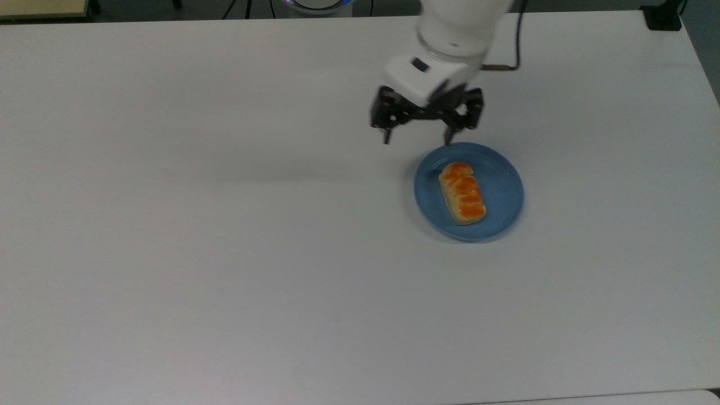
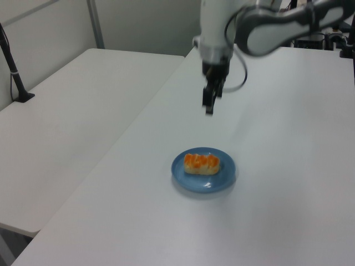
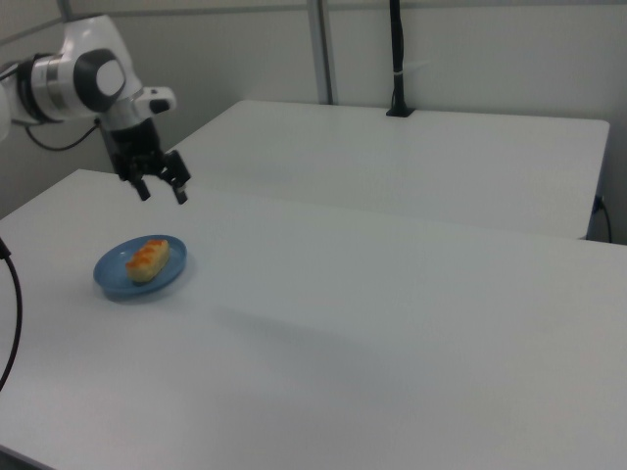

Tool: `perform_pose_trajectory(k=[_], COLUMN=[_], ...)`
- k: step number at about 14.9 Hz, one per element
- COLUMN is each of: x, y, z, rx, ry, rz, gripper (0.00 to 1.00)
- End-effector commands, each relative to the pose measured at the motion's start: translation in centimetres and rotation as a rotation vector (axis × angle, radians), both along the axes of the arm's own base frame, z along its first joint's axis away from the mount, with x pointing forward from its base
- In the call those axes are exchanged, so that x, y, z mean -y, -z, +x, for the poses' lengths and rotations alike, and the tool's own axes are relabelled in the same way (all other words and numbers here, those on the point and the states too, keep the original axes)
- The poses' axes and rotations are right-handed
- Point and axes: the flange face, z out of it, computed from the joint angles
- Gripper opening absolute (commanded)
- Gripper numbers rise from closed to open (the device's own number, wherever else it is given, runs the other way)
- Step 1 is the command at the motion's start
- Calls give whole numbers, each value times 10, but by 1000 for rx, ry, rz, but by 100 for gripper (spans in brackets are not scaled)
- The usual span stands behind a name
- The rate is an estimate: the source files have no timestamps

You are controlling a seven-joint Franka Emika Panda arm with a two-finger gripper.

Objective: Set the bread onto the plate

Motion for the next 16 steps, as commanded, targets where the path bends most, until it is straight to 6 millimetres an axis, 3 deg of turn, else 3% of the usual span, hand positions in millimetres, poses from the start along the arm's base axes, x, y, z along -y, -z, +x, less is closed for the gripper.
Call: perform_pose_trajectory(k=[1, 5, 7, 16], x=[99, 165, 183, 187], y=[-59, -113, -126, -128], z=[-20, -60, -73, -74], rx=[-54, -93, -84, -82], ry=[-51, 24, 46, 59], rz=[53, 58, 60, 61], gripper=[100, 100, 100, 100])
